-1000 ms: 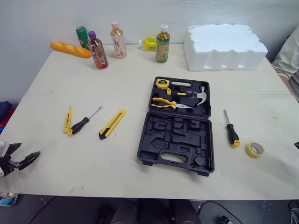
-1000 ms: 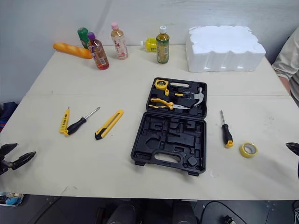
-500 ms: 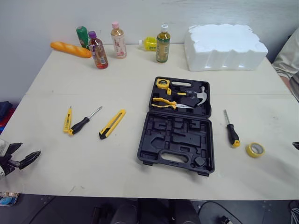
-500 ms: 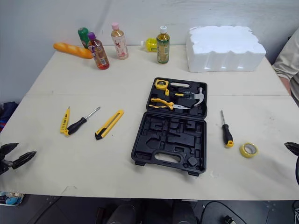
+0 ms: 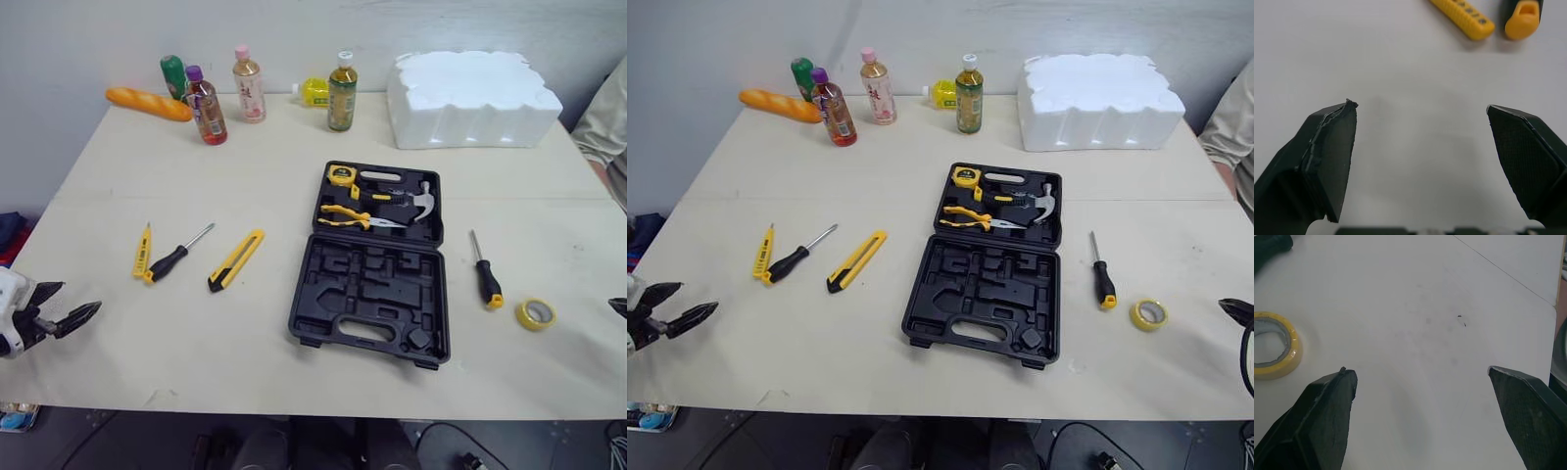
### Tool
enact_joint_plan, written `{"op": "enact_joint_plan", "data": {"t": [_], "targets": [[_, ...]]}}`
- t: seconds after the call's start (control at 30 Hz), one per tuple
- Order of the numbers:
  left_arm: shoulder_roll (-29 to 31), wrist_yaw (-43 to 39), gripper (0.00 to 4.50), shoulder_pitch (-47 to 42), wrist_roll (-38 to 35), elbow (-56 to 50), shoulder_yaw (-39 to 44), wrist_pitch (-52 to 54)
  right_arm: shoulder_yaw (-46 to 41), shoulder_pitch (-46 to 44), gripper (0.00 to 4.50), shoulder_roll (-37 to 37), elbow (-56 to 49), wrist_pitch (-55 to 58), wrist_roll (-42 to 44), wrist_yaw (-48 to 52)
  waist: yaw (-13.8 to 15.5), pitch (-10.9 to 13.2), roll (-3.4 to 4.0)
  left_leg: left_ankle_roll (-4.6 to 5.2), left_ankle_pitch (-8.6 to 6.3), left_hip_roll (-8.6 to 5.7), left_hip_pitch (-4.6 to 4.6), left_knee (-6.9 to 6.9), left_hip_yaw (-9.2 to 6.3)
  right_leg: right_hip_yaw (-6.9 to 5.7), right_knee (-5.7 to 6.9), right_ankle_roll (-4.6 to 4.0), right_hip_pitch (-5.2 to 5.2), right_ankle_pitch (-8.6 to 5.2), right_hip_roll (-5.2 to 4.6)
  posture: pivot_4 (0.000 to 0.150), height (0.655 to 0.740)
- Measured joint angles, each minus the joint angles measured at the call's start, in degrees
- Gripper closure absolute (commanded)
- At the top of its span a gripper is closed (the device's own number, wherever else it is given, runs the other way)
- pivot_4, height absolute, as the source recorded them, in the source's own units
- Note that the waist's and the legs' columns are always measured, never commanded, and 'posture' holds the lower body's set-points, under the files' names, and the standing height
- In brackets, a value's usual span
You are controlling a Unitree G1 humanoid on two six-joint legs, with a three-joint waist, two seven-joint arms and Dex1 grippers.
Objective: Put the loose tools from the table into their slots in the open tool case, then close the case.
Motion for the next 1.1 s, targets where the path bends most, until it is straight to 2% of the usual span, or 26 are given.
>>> {"op": "enact_joint_plan", "data": {"t": [0.13, 0.3, 0.4, 0.53, 0.63, 0.67, 0.73, 0.8, 0.87, 0.9, 1.0, 1.1], "targets": [[-0.6, -0.8, 0.05, -0.7, -0.1, -5.2, -2.6, 1.9, 0.2, -0.6, 0.0, 0.3, -3.1, 2.3, 0.2, -0.8, 0.0, 0.0, 0.0, 0.0, 0.0, 0.0, -0.01, 0.01, 0.0, 0.0, 0.0, 0.01, 0.01, 0.0, -0.01, 0.15, 0.7383], [-3.8, -0.4, 0.05, -5.6, -2.3, -17.1, -7.6, 8.5, 4.3, -6.3, 0.0, 2.8, -7.4, 5.9, 1.1, -3.3, 0.0, 0.0, -0.02, -0.04, 0.08, 0.01, -0.01, 0.11, -0.01, 0.01, 0.04, 0.01, 0.04, 0.11, 0.01, 0.15, 0.7383], [-6.6, 1.1, 0.05, -11.3, -2.7, -24.2, -13.4, 14.0, 9.1, -9.3, 0.0, 4.8, -11.1, 8.7, 1.5, -4.4, 0.1, 0.0, -0.02, -0.05, 0.18, -0.02, -0.06, 0.16, -0.01, 0.02, 0.1, 0.04, 0.01, 0.18, 0.04, 0.15, 0.7383], [-8.8, 2.3, 0.05, -18.7, -1.9, -28.4, -19.7, 18.5, 12.0, -12.0, 0.0, 4.9, -15.7, 12.3, 1.7, -5.3, 0.3, 0.0, -0.02, -0.06, 0.21, -0.03, -0.07, 0.17, -0.01, 0.02, 0.11, 0.04, 0.0, 0.18, 0.09, 0.15, 0.7383], [-12.7, 3.1, 0.86, -25.9, 0.3, -27.0, -25.4, 19.1, 15.6, -14.8, 0.0, 5.0, -17.9, 14.7, 1.8, -5.7, 0.4, 0.0, -0.04, -0.03, 0.24, -0.06, -0.1, 0.27, 0.0, 0.03, 0.11, 0.09, 0.02, 0.24, 0.1, 0.15, 0.7383], [-13.9, 3.0, 1.26, -27.7, 1.0, -26.0, -27.2, 19.1, 16.8, -15.6, 0.0, 5.0, -18.0, 15.1, 1.8, -5.8, 0.4, 0.0, -0.04, -0.01, 0.25, -0.07, -0.11, 0.27, 0.02, 0.04, 0.11, 0.1, 0.02, 0.24, 0.1, 0.15, 0.7383], [-15.3, 2.7, 2.22, -29.8, 2.5, -23.8, -30.1, 19.1, 19.1, -17.2, 0.55, 5.4, -17.6, 15.8, 1.3, -6.2, 0.1, 0.0, -0.07, 0.01, 0.31, -0.07, -0.11, 0.27, 0.06, 0.07, 0.1, 0.11, 0.01, 0.25, 0.12, 0.15, 0.7383], [-16.1, 2.9, 3.19, -31.2, 4.0, -21.5, -32.0, 19.2, 20.5, -18.3, 1.35, 5.9, -17.4, 16.0, 0.8, -7.0, 0.0, 0.0, -0.09, 0.0, 0.35, -0.06, -0.15, 0.24, 0.09, 0.12, 0.1, 0.11, -0.07, 0.25, 0.14, 0.15, 0.7383], [-17.7, 3.6, 4.17, -34.2, 6.7, -16.8, -34.1, 18.8, 22.9, -21.3, 2.43, 6.8, -15.9, 16.6, -0.6, -7.9, 0.0, 0.1, -0.12, 0.01, 0.39, -0.05, -0.17, 0.29, 0.12, 0.13, 0.11, 0.11, -0.08, 0.25, 0.17, 0.15, 0.7383], [-19.0, 4.1, 4.5, -36.1, 8.3, -14.2, -35.5, 18.2, 24.6, -23.2, 2.99, 7.4, -15.2, 17.0, -1.4, -8.4, 0.1, 0.1, -0.13, 0.04, 0.46, -0.07, -0.18, 0.29, 0.12, 0.13, 0.1, 0.15, -0.06, 0.29, 0.17, 0.15, 0.7383], [-24.7, 5.1, 4.5, -40.1, 11.3, -9.2, -38.9, 15.8, 29.5, -27.6, 4.48, 10.3, -15.1, 17.4, -3.0, -9.5, 0.4, 0.1, -0.2, 0.08, 0.51, -0.12, -0.26, 0.38, 0.11, 0.17, 0.07, 0.23, -0.06, 0.4, 0.14, 0.15, 0.7383], [-28.3, 5.6, 4.5, -41.3, 11.7, -6.3, -39.7, 15.1, 32.3, -29.6, 4.48, 12.5, -15.1, 18.6, -4.1, -10.8, 0.6, 0.2, -0.28, 0.08, 0.5, -0.12, -0.38, 0.41, 0.09, 0.17, 0.06, 0.23, -0.18, 0.4, 0.15, 0.15, 0.7383]]}}
